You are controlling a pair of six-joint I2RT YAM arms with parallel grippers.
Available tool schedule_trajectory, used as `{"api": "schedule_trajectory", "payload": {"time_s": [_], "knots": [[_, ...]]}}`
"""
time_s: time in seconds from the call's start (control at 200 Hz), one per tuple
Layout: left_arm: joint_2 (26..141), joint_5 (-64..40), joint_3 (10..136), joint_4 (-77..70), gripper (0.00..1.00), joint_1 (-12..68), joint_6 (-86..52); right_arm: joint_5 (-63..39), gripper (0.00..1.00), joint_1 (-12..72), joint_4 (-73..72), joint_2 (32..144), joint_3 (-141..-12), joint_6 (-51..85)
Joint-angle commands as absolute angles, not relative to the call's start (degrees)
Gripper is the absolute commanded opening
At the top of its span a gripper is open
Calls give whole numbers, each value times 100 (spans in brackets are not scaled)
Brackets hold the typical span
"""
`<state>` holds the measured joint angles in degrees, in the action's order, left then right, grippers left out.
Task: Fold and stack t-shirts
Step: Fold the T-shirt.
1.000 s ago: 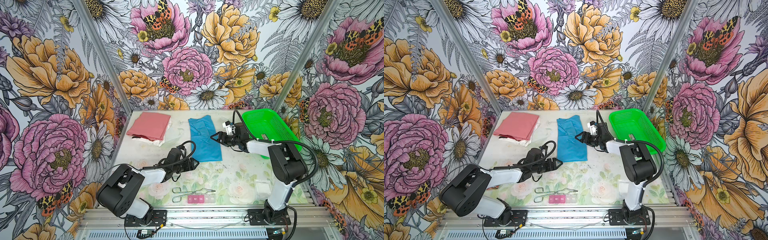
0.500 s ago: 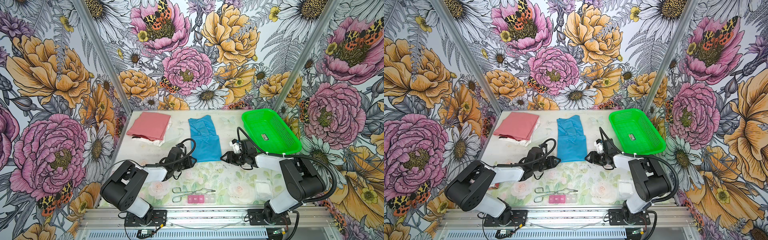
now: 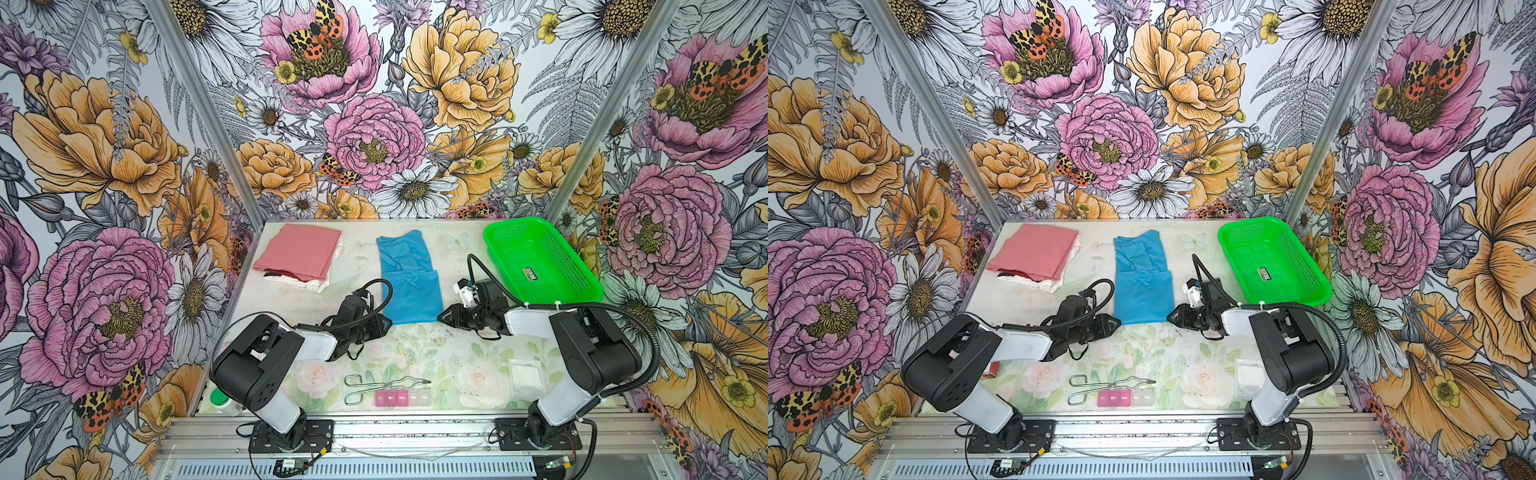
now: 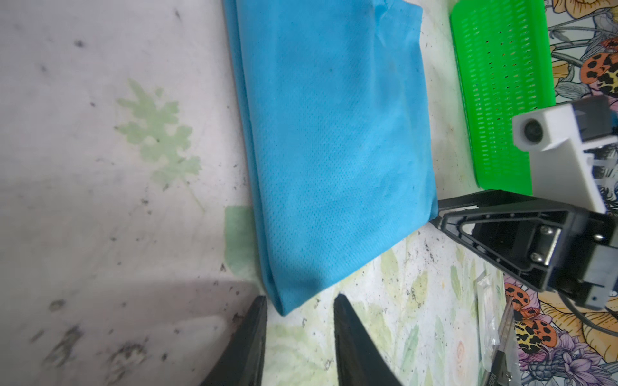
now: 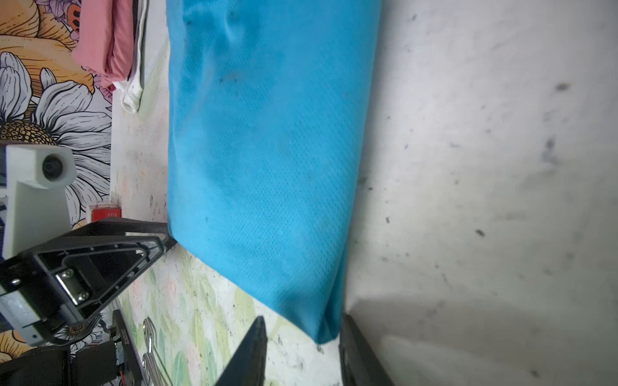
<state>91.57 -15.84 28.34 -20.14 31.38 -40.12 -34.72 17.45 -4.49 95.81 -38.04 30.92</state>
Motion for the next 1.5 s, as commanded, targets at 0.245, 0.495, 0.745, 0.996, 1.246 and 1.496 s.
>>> {"api": "schedule_trajectory", "payload": {"time_s": [0.245, 0.495, 0.745, 0.996, 1.246, 1.496], "knots": [[9392, -1564, 3062, -1979, 13, 3109, -3976, -3314, 10, 1793, -433, 9929, -3946, 3048], [9124, -1584, 3015, -1783, 0, 3090, -3862, -3463, 0, 1829, -354, 9664, -3935, 2983], [8475, -1790, 2694, -1526, 0, 3284, -3793, -3336, 0, 2088, 119, 8992, -3692, 2910], [7098, -1612, 2375, -907, 0, 3544, -3771, -3262, 0, 2418, 457, 7902, -3429, 3171], [5683, -1505, 2277, -201, 0, 3675, -3745, -3082, 0, 2729, 916, 6797, -3414, 3460], [4310, -1674, 2188, 220, 0, 3853, -3858, -2879, 0, 3059, 1239, 5801, -3447, 3756]]}}
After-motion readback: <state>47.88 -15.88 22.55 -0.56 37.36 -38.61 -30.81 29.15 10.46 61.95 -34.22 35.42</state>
